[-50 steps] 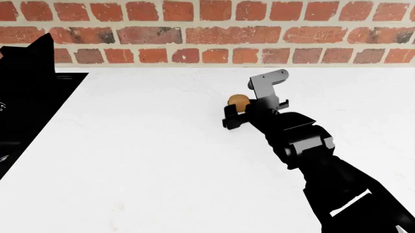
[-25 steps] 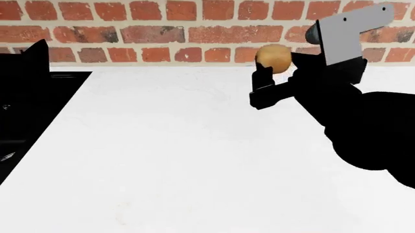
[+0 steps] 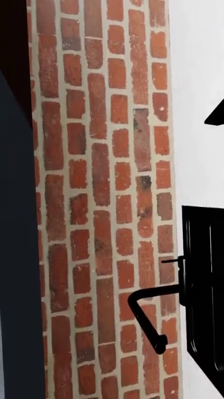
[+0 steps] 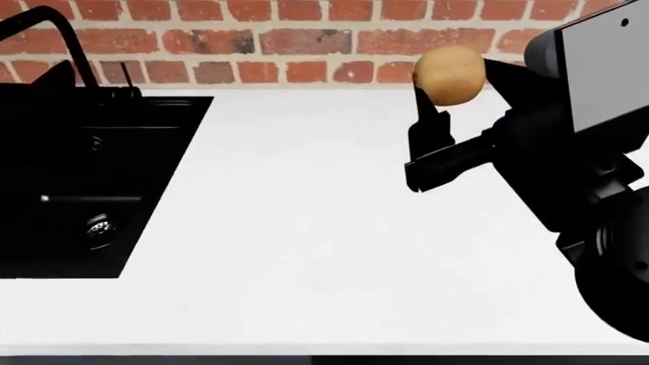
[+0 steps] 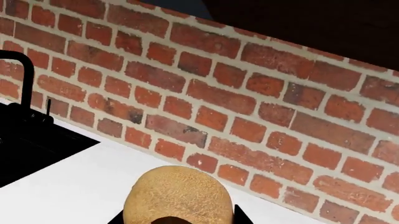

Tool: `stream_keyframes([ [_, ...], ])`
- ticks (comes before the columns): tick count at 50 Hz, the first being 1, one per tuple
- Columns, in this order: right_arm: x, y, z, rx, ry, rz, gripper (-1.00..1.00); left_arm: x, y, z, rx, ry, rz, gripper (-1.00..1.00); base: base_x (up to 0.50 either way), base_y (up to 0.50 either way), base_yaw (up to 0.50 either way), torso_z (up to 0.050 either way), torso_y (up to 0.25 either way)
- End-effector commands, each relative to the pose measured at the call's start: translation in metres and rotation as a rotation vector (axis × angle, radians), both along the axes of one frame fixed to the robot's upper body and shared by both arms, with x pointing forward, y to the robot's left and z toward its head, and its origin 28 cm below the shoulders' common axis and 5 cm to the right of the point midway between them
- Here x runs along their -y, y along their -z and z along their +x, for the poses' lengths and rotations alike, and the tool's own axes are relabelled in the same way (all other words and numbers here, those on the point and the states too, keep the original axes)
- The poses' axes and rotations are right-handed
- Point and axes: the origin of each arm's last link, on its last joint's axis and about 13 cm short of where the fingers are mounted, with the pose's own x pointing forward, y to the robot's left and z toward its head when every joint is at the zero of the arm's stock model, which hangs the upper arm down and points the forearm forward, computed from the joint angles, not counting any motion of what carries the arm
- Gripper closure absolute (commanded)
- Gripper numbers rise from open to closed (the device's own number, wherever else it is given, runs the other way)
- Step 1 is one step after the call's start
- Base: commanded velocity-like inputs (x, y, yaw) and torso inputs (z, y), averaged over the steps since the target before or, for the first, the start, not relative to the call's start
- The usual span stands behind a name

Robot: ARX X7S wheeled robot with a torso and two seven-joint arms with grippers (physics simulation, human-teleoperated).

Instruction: Pick the kiwi from the counter and place it in the cabinet.

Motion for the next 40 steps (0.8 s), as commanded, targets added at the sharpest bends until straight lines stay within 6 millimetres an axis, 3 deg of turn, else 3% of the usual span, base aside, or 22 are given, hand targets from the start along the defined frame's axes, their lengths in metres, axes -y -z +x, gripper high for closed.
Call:
stream_keyframes([
  [1,0.0001,0.0006,-0.0020,0.033,0.002,-0.019,1.00,0.0000,0.0016,0.0019,0.000,0.002,-0.004,-1.00,-0.06,0.50,0.00,0.000,0.000],
  [17,0.0027,0.0047,-0.0010,0.042,0.014,-0.026,1.00,0.0010,0.0029,0.0073,0.003,-0.022,0.012,-1.00,0.00,0.50,0.00,0.000,0.000],
  [27,0.0026,0.0048,-0.0010,0.047,0.018,-0.033,1.00,0.0007,0.0026,0.0081,0.011,-0.018,0.010,-1.00,0.00,0.50,0.00,0.046,0.014],
  [40,0.0006,0.0044,0.0002,0.051,0.014,-0.050,1.00,0.0006,0.0035,0.0079,0.011,-0.012,0.006,-1.00,0.00,0.50,0.00,0.000,0.000],
])
